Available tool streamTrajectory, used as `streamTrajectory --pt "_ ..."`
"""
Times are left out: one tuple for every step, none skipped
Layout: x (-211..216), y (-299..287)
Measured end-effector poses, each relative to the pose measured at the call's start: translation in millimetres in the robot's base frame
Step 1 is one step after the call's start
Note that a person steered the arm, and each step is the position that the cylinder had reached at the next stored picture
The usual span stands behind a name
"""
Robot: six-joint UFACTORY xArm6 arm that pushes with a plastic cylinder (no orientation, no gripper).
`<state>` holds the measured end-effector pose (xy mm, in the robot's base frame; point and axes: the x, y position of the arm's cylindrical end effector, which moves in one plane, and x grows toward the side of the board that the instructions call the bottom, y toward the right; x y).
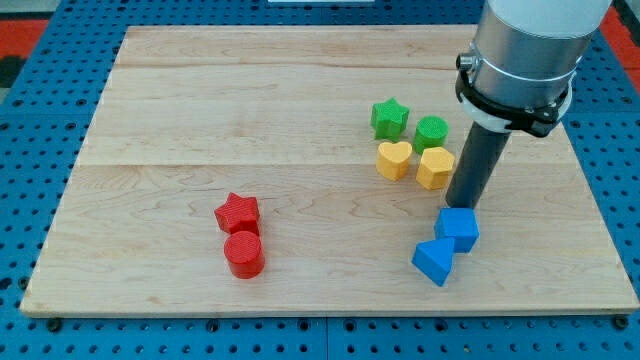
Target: Move the green circle to the top right of the green star
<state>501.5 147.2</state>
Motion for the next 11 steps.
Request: streamTrajectory --pt "0 0" --pt "-23 0" --pt "-56 -7" --pt "-83 -40" --pt "-112 -45" --pt "-117 -45" --pt "-152 -24" --pt "-141 -20" --pt "-121 -38" --pt "-134 -2" --pt "-171 16"
